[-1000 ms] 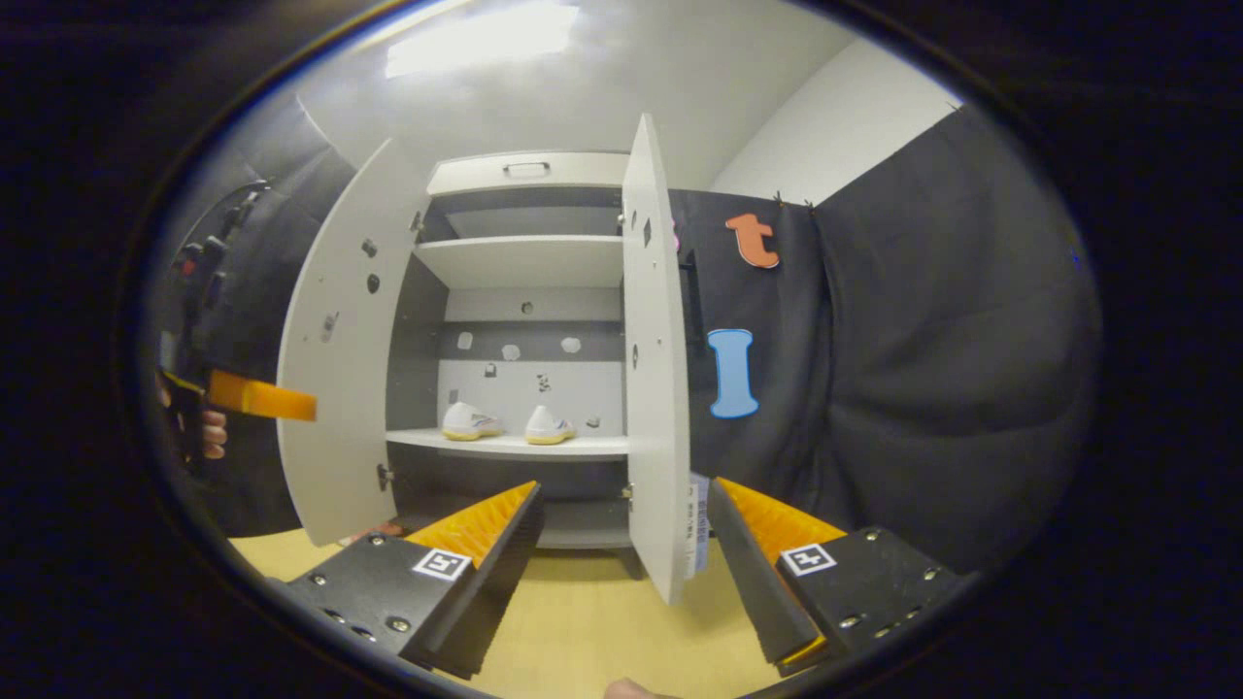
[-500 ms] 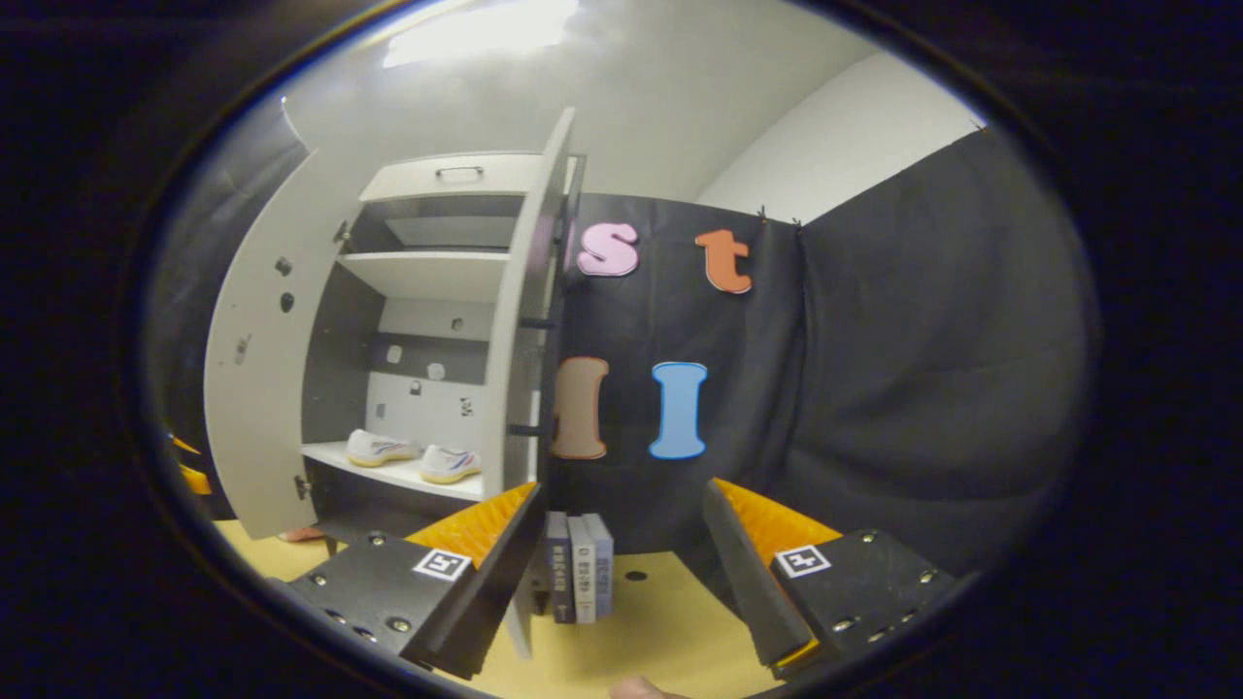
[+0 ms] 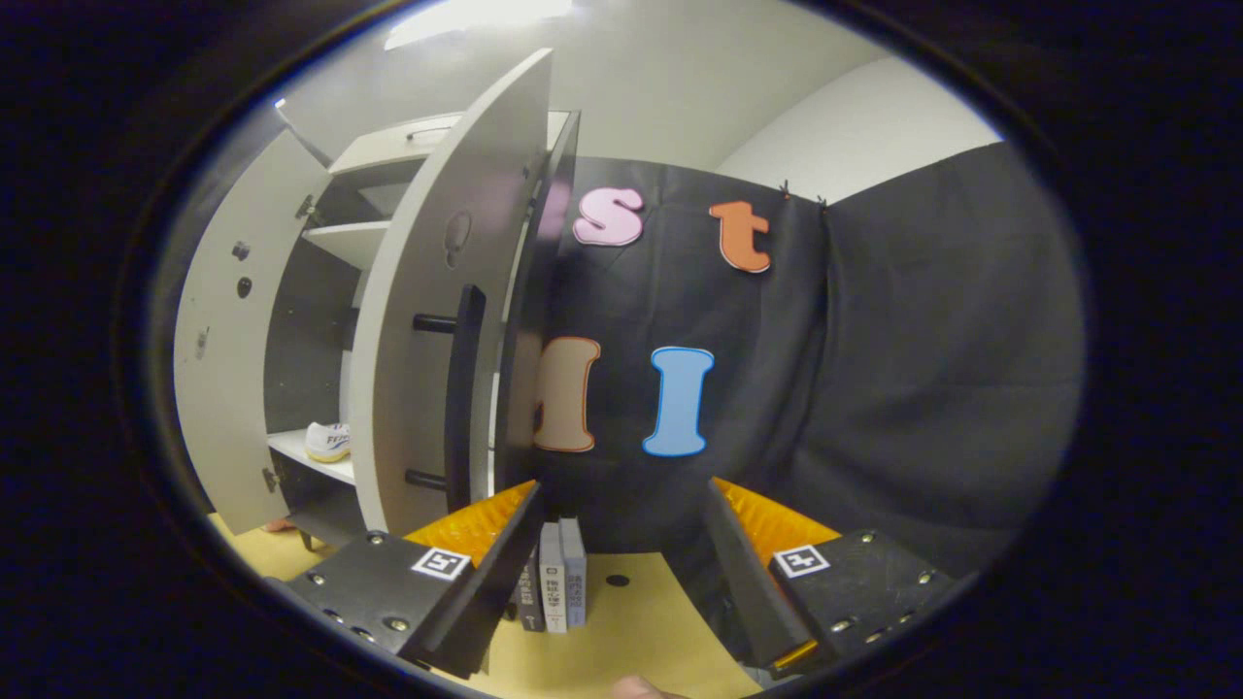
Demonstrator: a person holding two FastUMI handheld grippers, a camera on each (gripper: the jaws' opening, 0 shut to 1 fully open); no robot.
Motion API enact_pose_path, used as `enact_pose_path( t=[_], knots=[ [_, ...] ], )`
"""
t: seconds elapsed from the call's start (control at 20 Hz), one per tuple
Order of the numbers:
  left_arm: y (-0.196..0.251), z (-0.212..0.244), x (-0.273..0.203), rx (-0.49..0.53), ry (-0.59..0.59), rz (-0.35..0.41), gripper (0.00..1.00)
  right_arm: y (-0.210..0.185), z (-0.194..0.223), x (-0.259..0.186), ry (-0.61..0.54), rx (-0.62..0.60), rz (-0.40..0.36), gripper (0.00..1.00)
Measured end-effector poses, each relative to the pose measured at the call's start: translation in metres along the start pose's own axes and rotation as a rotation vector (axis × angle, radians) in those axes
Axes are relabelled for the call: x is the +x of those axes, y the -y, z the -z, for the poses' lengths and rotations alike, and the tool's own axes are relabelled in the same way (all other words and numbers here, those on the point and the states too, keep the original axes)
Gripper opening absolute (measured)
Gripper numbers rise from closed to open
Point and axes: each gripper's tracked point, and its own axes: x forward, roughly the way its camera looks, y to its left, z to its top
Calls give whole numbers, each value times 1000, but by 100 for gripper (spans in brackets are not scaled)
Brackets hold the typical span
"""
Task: Grab one shoe with the right hand and put it into the shoe cabinet, grab the other shoe with the left hand and put it into the shoe cabinet; then close the right door with the right hand and the left door with the left hand.
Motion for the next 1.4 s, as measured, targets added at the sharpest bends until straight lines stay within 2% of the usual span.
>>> enact_pose_path(
  t=[0.15, 0.2, 0.25, 0.35, 0.45, 0.5, 0.65, 0.75, 0.95, 1.2, 1.4],
  knots=[
    [-5, 2, -3, -3, -3, -5, 98, -19, 7, 12, -22, 22, -31, 98],
    [-8, 3, -4, -12, -1, -13, 98, -20, 7, 16, -21, 28, -24, 98],
    [-12, 5, -5, -19, -10, -23, 98, -19, 5, 15, -14, 45, -18, 93],
    [-11, 7, -6, -34, -16, -21, 98, -21, 8, 15, -23, 76, -27, 94],
    [-13, 5, -10, -42, -12, -21, 98, -23, 11, 13, -29, 61, -19, 95],
    [-15, 3, -10, -44, -3, -25, 98, -23, 10, 11, -22, 48, -10, 92],
    [-19, -10, -16, -45, 27, -42, 99, -25, 9, 10, -27, 47, 4, 94],
    [-16, -15, -19, -50, 32, -38, 99, -28, 9, 10, -30, 66, -4, 92],
    [-20, -23, -25, -53, 45, -54, 98, -38, 13, 9, -42, 123, -33, 94],
    [-21, -22, -26, -57, 37, -74, 99, -39, 9, 7, -21, 103, -15, 94],
    [-25, -19, -25, -67, 20, -95, 99, -71, 10, 3, -30, 141, -51, 94]
  ],
)
